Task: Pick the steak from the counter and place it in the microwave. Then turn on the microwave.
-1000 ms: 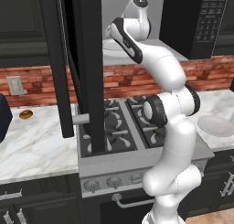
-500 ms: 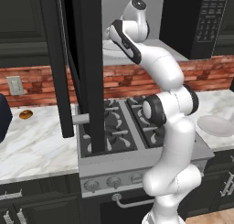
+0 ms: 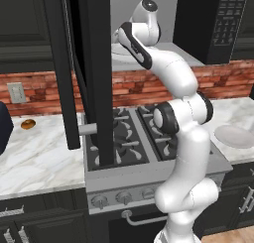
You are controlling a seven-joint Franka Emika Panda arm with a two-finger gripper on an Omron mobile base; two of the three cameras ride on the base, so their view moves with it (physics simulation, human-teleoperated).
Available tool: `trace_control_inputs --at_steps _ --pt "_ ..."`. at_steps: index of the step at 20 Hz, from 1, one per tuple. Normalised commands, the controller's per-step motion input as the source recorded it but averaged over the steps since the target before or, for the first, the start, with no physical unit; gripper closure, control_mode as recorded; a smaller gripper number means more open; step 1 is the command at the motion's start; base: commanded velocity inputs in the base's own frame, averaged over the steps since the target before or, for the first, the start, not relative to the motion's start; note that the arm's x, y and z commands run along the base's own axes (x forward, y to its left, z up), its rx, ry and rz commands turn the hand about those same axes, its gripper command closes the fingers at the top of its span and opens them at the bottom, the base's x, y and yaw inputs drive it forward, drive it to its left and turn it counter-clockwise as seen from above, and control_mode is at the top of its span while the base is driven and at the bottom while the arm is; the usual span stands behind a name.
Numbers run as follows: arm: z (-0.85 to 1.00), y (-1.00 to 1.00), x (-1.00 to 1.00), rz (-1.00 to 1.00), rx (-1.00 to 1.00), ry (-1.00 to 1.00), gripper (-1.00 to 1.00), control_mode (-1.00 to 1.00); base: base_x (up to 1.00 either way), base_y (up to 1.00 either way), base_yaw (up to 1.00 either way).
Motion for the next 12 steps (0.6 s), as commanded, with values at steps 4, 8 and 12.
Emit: trace_control_inputs --at_steps 4,8,12 --pt "-0.04 0.03 0.08 0.00 -0.01 0.00 1.00 -1.00 0.00 0.00 0.00" --pt "-0.08 0.04 0.05 0.00 -0.02 0.00 1.00 -1.00 0.00 0.00 0.00" --pt "-0.13 0.01 0.01 0.00 -0.01 0.04 -1.00 -1.00 0.00 0.00 0.00"
